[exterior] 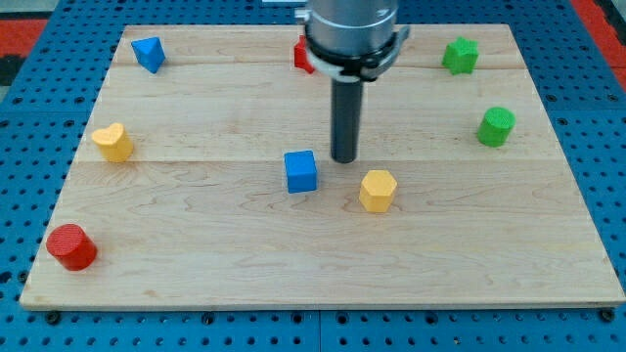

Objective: Push the yellow hexagon towards bottom center

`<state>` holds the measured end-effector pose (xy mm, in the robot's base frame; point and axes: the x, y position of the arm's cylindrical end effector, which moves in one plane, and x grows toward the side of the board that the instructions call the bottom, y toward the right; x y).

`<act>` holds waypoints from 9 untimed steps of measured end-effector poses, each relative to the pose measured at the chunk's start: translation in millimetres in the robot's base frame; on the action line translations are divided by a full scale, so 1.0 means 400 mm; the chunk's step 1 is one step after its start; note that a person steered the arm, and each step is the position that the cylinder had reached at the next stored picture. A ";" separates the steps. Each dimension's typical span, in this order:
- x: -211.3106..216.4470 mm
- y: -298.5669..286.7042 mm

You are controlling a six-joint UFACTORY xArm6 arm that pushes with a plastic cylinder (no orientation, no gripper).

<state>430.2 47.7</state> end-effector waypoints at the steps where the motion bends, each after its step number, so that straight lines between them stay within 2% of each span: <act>1: -0.004 0.108; 2: 0.098 0.167; 3: 0.152 0.167; 5: 0.166 0.076; 6: 0.137 0.147; 7: 0.078 0.127; 8: 0.102 -0.010; 9: 0.187 -0.055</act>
<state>505.2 25.8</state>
